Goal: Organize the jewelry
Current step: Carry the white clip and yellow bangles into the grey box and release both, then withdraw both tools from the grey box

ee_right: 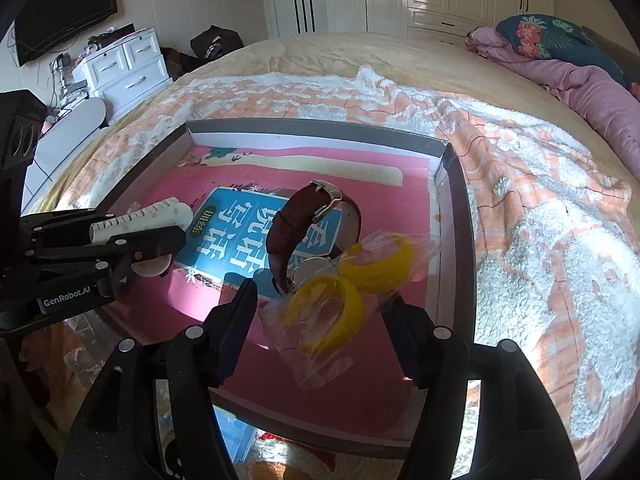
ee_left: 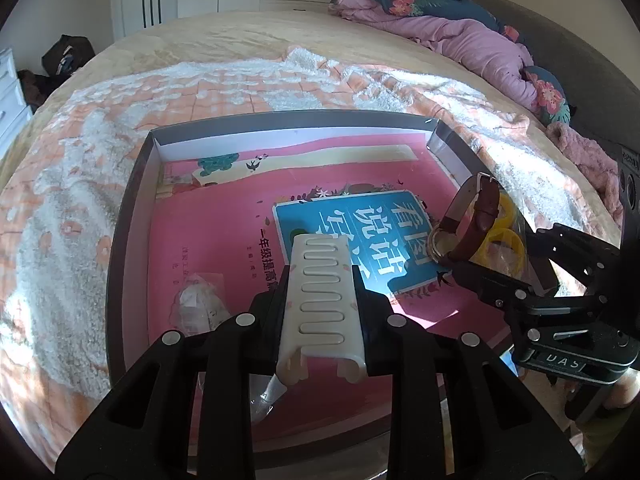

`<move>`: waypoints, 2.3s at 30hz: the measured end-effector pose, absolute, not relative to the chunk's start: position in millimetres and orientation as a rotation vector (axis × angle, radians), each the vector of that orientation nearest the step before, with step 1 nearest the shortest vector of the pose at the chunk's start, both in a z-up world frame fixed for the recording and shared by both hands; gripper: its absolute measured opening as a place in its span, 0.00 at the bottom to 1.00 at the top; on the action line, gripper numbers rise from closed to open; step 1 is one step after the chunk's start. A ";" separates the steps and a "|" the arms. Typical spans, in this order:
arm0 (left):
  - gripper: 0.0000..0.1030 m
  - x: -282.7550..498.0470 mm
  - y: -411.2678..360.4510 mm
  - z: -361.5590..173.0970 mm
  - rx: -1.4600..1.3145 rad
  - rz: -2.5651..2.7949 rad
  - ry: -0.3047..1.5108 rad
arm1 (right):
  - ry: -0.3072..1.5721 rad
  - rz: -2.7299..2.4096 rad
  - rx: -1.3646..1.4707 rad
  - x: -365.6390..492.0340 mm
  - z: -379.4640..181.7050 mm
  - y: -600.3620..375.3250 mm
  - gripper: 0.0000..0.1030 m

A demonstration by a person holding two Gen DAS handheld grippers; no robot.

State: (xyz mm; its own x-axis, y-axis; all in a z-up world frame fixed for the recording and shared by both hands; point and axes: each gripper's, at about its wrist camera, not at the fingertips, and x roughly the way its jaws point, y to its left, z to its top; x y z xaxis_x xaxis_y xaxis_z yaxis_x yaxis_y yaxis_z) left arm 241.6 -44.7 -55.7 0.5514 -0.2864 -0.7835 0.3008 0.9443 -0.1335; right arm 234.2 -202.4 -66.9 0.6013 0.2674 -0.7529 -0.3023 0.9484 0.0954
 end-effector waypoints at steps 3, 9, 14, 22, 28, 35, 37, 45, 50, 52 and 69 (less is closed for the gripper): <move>0.18 242.2 -45.8 -56.6 0.012 -0.356 0.927 | 0.853 0.315 -0.035 229.5 -64.1 -204.4 0.75; 0.18 242.5 -48.7 -58.1 0.014 -0.370 0.924 | 0.816 0.300 -0.005 211.2 -52.3 -213.5 0.82; 0.31 241.4 -51.0 -58.9 0.018 -0.378 0.930 | 0.809 0.284 0.022 199.5 -45.8 -226.4 0.82; 0.51 235.0 -50.4 -54.4 0.024 -0.364 0.922 | 0.797 0.266 0.056 186.6 -37.4 -238.8 0.82; 0.70 225.0 -44.7 -40.9 0.015 -0.350 0.899 | 0.775 0.278 0.060 173.4 -25.9 -241.4 0.82; 0.86 218.0 -27.8 -24.3 -0.036 -0.320 0.890 | 0.734 0.272 0.071 160.2 -11.6 -247.6 0.94; 0.88 215.2 -23.8 -18.4 -0.040 -0.306 0.879 | 0.727 0.271 0.071 157.9 -8.9 -248.5 0.94; 0.91 202.4 -10.9 3.1 -0.044 -0.270 0.836 | 0.706 0.278 0.078 148.9 -0.5 -250.1 0.94; 0.91 196.4 -2.7 13.0 -0.057 -0.259 0.822 | 0.692 0.287 0.080 142.6 5.0 -250.0 0.94; 0.91 192.9 -0.4 17.1 -0.051 -0.246 0.811 | 0.689 0.290 0.083 140.5 6.9 -249.5 0.94; 0.91 160.2 10.3 34.6 -0.034 -0.205 0.766 | 0.667 0.346 0.065 117.1 18.3 -238.0 0.94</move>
State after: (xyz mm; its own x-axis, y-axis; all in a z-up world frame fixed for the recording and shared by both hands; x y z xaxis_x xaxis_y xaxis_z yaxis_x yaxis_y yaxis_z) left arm 160.2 10.3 34.6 0.7015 -0.1969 -0.6850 0.1721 0.9794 -0.1053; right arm 117.1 -238.0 18.3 0.7308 0.3350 -0.5947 -0.2935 0.9408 0.1693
